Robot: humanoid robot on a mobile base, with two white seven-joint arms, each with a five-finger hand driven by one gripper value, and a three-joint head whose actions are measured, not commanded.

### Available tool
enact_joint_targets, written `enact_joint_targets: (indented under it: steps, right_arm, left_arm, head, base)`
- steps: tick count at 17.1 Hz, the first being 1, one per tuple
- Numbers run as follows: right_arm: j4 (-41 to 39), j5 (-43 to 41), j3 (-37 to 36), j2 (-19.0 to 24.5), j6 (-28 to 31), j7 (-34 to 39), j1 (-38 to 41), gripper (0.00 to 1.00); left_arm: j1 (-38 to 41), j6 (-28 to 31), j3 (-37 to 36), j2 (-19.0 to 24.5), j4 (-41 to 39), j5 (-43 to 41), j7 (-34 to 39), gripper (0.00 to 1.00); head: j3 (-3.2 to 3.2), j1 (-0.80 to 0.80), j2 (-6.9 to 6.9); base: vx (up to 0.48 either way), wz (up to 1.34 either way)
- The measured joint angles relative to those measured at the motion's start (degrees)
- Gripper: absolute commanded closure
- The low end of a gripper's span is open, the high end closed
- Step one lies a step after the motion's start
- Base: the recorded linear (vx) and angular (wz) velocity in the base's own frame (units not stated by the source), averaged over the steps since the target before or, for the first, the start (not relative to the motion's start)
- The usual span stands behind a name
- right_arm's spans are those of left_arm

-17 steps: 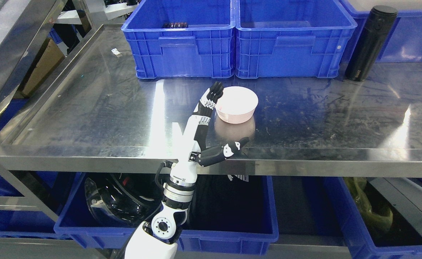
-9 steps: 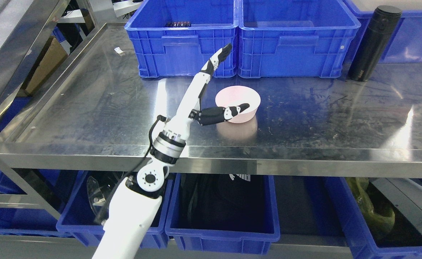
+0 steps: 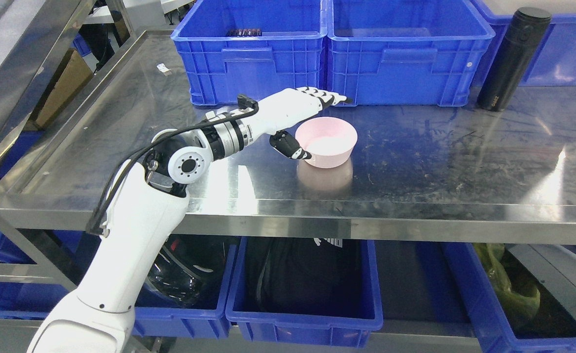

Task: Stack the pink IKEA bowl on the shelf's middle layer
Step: 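Grasp the pink bowl's rim with the left hand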

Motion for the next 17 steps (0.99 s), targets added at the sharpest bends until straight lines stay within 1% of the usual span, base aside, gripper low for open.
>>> enact_joint_targets:
  steps: [1, 3, 7, 8, 11, 12, 13, 15, 16, 17]
  right_arm:
    - [0.0, 0.0, 0.0, 0.0, 0.0, 0.0, 0.0, 0.00]
    - [0.0, 0.0, 0.0, 0.0, 0.0, 0.0, 0.0, 0.00]
    - [0.0, 0.0, 0.0, 0.0, 0.0, 0.0, 0.0, 0.00]
    - [0.0, 0.0, 0.0, 0.0, -0.1, 0.0, 0.0, 0.00]
    - [0.0, 0.0, 0.0, 0.0, -0.1, 0.0, 0.0, 0.00]
    - [0.0, 0.0, 0.0, 0.0, -0.1, 0.0, 0.0, 0.00]
    - [0.0, 0.0, 0.0, 0.0, -0.1, 0.0, 0.0, 0.00]
    - [0.0, 0.0, 0.0, 0.0, -0.1, 0.0, 0.0, 0.00]
    - [0.0, 0.0, 0.0, 0.0, -0.1, 0.0, 0.0, 0.00]
    - [0.0, 0.0, 0.0, 0.0, -0.1, 0.0, 0.0, 0.00]
  left_arm:
    - [-1.1, 0.6, -0.4, -0.4, 0.0, -1.4, -3.0, 0.09]
    - [-3.4, 2.0, -1.3, -1.6, 0.0, -4.7, -6.5, 0.11]
    - [-6.7, 5.0, -4.5, -4.5, 0.3, -11.3, -12.9, 0.11]
    - [-7.0, 5.3, -5.1, -5.0, 0.6, -12.4, -13.5, 0.11]
    - [-7.7, 5.5, -6.7, -6.2, 2.0, -14.7, -14.1, 0.04]
    - [-7.8, 5.5, -7.0, -6.5, 2.5, -15.2, -14.1, 0.04]
    - [-7.9, 5.5, -7.4, -6.8, 2.9, -15.6, -14.2, 0.07]
    - [-8.0, 5.6, -8.0, -7.4, 3.9, -16.5, -14.3, 0.08]
    - [-8.0, 5.8, -8.2, -7.6, 4.3, -17.2, -14.3, 0.10]
    - [-8.0, 5.9, -8.4, -7.8, 4.7, -17.8, -14.3, 0.14]
  head:
    - [0.00, 0.00, 0.00]
    - [0.00, 0.00, 0.00]
    - [0.00, 0.00, 0.00]
    - [0.00, 0.00, 0.00]
    - [0.00, 0.00, 0.00]
    - [0.00, 0.00, 0.00]
    - [0.00, 0.00, 0.00]
    - [0.00, 0.00, 0.00]
    - [0.00, 0.00, 0.00]
    - [0.00, 0.00, 0.00]
  base:
    - [0.000, 0.00]
    - [0.000, 0.00]
    - [-0.001, 0.00]
    - [-0.004, -0.01]
    - [-0.002, 0.03]
    - [0.000, 0.00]
    - [0.000, 0.00]
    - [0.000, 0.00]
    - [0.000, 0.00]
    - [0.000, 0.00]
